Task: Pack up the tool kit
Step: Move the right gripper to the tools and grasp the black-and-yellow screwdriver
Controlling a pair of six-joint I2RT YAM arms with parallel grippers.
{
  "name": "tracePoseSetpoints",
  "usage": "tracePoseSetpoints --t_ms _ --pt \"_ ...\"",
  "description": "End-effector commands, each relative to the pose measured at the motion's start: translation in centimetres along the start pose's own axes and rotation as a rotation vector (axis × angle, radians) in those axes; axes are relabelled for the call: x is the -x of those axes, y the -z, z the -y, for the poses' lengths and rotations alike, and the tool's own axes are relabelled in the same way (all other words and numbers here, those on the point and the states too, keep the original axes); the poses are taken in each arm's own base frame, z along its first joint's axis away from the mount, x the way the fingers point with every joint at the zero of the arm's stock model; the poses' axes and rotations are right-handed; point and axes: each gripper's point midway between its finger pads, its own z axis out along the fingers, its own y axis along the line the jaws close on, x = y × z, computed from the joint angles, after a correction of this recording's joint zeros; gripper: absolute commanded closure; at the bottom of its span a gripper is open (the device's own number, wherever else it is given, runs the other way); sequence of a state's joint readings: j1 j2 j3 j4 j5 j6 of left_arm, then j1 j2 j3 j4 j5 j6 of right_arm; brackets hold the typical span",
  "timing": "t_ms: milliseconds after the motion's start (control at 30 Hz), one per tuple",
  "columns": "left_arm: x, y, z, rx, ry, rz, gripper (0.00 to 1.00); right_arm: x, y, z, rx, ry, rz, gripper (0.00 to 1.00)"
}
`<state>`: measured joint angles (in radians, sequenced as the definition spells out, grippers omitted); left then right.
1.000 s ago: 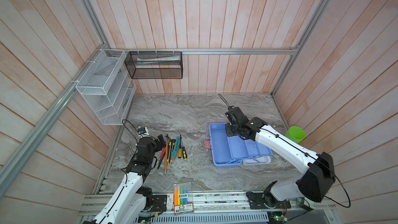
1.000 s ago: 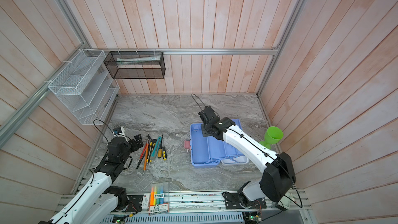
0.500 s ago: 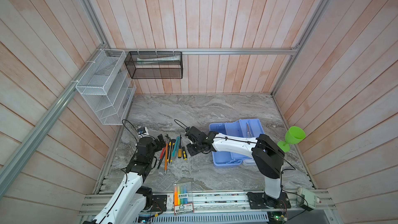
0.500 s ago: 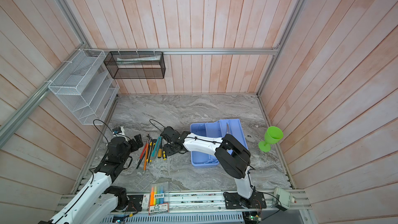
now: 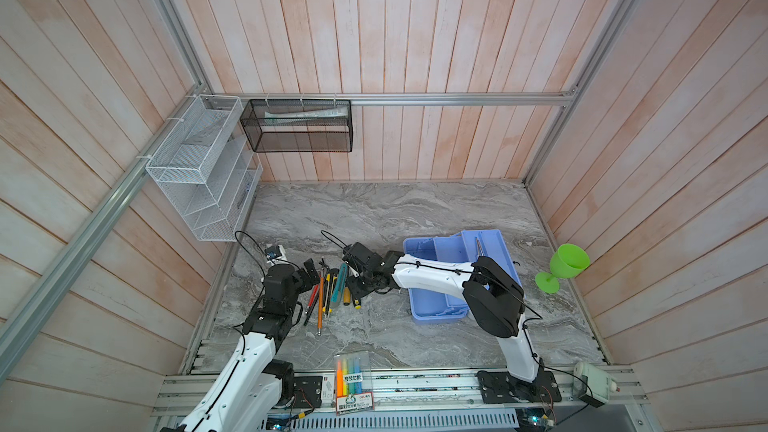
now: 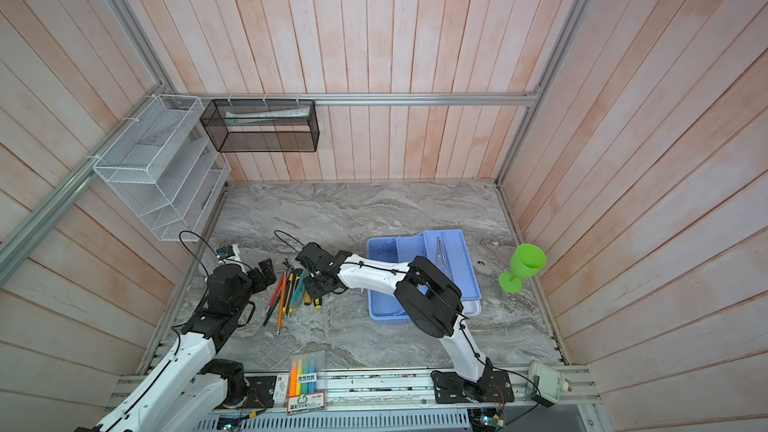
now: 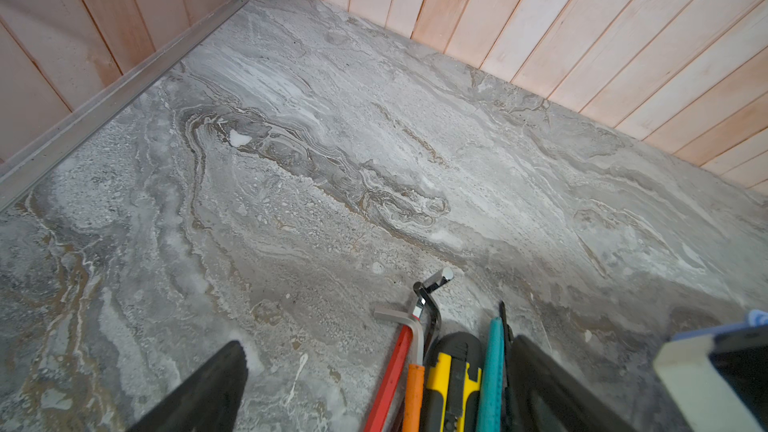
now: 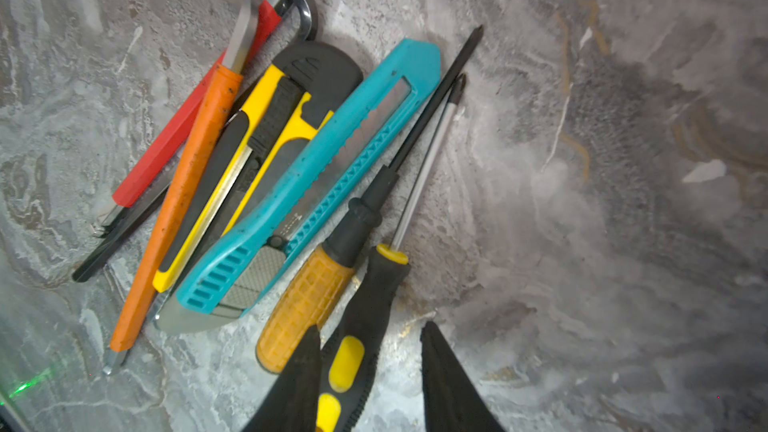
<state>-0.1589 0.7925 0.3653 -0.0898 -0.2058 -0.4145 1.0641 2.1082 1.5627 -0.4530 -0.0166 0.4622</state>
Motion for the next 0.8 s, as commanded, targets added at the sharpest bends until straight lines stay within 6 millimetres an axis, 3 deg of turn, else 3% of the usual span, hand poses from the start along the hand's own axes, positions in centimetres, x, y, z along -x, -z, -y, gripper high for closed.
tracePoseSetpoints --t_ms 0,300,767 --pt "-0.1 0.1 0.1 -0.013 0.004 -0.001 0.00 -1.1 -1.0 0.5 -0.038 0.024 -0.048 0.62" --pt "-0.1 0.1 0.1 -0.016 0.002 -0.001 0.00 -1.7 -2.0 -0.2 -0.053 0.042 -0.088 0.62" --pt "-0.2 0.1 0.1 -0.016 0.002 -0.002 0.00 -3.9 -2.4 1.4 -0.155 0.038 -0.185 0.65"
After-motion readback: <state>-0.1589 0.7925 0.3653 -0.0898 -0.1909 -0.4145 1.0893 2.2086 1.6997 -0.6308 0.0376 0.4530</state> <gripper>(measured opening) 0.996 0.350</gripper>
